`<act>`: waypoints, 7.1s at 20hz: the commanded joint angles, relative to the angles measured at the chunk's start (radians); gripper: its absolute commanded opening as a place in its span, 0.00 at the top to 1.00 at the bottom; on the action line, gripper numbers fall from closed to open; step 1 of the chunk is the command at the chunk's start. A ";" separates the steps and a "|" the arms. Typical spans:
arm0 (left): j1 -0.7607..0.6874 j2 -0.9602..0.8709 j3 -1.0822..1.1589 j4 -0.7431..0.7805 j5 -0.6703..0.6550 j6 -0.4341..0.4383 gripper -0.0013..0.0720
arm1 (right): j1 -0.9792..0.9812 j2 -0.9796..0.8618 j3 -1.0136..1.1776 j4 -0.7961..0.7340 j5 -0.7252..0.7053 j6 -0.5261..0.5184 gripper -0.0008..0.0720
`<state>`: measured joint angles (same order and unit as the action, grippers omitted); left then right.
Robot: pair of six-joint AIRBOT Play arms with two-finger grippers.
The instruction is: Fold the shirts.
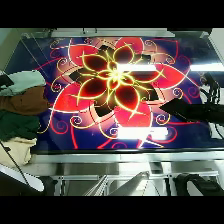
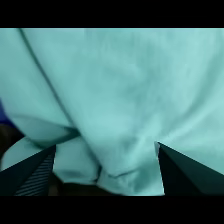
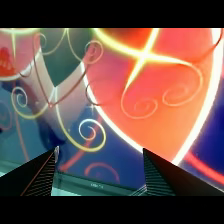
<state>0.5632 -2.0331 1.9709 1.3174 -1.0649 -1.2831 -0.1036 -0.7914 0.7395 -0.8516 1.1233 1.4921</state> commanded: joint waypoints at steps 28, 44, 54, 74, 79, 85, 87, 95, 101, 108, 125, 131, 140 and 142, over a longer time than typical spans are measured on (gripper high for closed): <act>-0.834 0.295 0.001 -0.338 -0.411 -0.035 0.42 | -0.001 -0.056 0.000 0.000 0.010 -0.107 0.17; -0.450 0.432 -0.696 -0.193 -0.130 -0.014 0.01 | 0.454 -0.514 -0.039 0.343 -0.395 -0.384 0.17; -0.515 0.137 -0.398 -0.194 -0.219 0.003 0.01 | 0.507 -0.718 -0.021 0.912 -0.409 -0.773 0.56; -0.389 0.562 -0.371 -0.383 -0.322 0.010 0.96 | -0.114 -0.180 -0.015 0.697 -0.095 -0.717 0.96; -0.374 0.741 -0.371 -0.482 -0.462 0.033 0.96 | -0.329 0.015 -0.015 0.649 0.028 -0.719 0.96; -0.392 0.953 -0.371 -0.480 -0.473 0.033 0.96 | -0.323 0.193 -0.002 0.652 -0.001 -0.785 0.96; -0.426 0.938 -0.372 -0.481 -0.412 0.033 0.96 | -0.257 0.162 -0.002 0.649 -0.144 -0.818 0.96; -0.531 0.520 -0.372 -0.476 -0.386 0.035 0.96 | -0.023 -0.397 0.009 0.650 -0.386 -0.869 0.96; -0.439 0.328 -0.372 -0.472 -0.306 0.042 0.52 | -0.026 -0.549 0.084 0.649 -0.383 -0.868 0.46; -0.446 0.386 -0.607 -0.472 -0.502 -0.024 0.52 | -0.033 -0.509 0.095 0.362 -0.333 -0.684 0.46; -0.702 0.390 -0.988 -0.491 -0.040 -0.027 0.52 | -0.083 -0.509 0.095 0.331 -0.199 -0.666 0.46; -0.702 0.391 -0.909 -0.560 -0.032 -0.019 0.96 | -0.082 -0.517 0.095 0.332 -0.217 -0.677 0.97; -0.604 0.794 -0.466 -0.562 -0.186 -0.016 0.96 | -0.222 -0.195 0.283 0.291 -0.172 -0.649 0.96; -0.555 0.978 -0.341 -0.562 -0.164 -0.022 0.96 | -0.256 -0.021 0.399 0.293 -0.145 -0.650 0.96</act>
<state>-0.0479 -1.2613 1.4738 0.7582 -1.2259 -1.3010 -0.3058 -1.0103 1.0130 -0.5533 0.9352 0.8307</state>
